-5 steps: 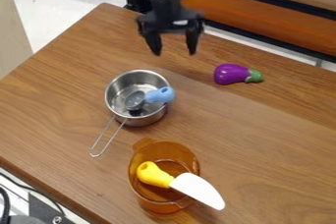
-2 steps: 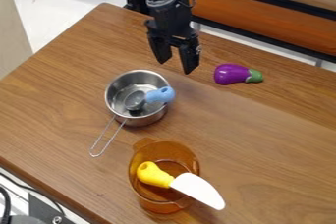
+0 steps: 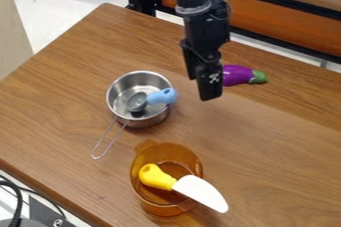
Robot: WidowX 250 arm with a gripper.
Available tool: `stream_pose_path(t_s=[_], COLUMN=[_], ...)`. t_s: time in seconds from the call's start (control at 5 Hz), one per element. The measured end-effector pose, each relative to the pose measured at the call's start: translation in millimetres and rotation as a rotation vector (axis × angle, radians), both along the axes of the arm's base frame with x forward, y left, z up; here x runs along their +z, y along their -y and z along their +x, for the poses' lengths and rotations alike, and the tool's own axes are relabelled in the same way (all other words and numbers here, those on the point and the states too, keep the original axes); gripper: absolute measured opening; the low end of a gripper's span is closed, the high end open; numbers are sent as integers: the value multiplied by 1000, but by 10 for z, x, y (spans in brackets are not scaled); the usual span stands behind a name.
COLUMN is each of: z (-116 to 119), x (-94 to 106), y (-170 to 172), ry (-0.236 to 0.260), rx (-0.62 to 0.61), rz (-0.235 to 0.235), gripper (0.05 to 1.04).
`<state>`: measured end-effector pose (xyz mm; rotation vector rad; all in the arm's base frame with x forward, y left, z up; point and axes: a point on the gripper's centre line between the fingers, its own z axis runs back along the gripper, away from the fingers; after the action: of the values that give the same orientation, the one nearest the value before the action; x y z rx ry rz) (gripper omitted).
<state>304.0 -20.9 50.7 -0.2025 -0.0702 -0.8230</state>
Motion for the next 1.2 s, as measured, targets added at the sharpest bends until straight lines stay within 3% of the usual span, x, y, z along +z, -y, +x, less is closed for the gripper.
stream_pose_path(t_s=[0.2,0.4,0.8,1.0,1.2], z=[-269,-501,-666,-656,-640], x=[49,-25,-277,-368,-491], y=[86,79,24,63,88], ry=[1,20,62,105,112], rx=[-211,-351,-449,-456,-448], rz=[1,10,72,124,142], gripper=[994,994,994,994,994])
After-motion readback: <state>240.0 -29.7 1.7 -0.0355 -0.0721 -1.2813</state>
